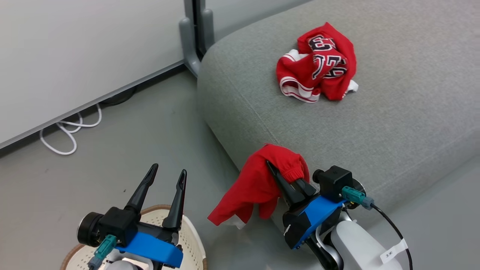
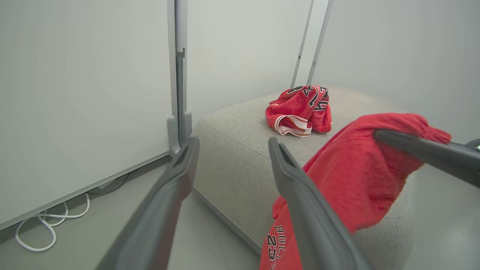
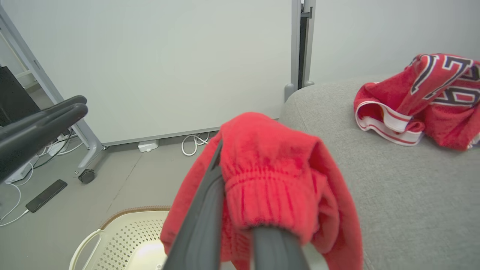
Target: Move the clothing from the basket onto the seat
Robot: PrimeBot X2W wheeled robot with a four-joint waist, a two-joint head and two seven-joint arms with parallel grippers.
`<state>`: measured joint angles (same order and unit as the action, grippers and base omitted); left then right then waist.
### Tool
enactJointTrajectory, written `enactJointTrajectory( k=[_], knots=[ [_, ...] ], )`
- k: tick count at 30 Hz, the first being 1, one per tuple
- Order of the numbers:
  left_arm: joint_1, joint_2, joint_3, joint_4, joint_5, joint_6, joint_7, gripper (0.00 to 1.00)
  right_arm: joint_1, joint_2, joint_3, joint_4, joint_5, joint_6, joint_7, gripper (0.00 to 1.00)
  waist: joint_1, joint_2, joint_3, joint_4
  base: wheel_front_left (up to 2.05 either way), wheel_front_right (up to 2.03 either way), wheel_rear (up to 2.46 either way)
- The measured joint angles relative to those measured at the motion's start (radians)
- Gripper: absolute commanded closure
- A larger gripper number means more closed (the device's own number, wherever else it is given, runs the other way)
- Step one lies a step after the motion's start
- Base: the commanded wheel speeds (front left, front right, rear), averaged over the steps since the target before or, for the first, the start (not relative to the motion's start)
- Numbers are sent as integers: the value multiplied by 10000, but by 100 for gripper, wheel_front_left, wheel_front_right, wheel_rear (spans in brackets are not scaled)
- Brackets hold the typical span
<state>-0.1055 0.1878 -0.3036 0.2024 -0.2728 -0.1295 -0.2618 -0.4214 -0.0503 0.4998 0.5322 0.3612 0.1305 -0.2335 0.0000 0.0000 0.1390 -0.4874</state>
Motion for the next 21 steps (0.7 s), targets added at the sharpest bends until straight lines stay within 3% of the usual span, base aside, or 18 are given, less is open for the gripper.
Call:
enactJointTrajectory(
  k=[10,21],
  knots=[
    [-60,146,-44,17,-75,0,2,0,0,0,82,46,130,0,-90,100,0,0,153,-588,0,0,0],
    [-190,198,-293,102,-104,0,2,0,34,0,-125,61,194,0,-184,100,0,0,223,-637,0,0,0]
  ],
)
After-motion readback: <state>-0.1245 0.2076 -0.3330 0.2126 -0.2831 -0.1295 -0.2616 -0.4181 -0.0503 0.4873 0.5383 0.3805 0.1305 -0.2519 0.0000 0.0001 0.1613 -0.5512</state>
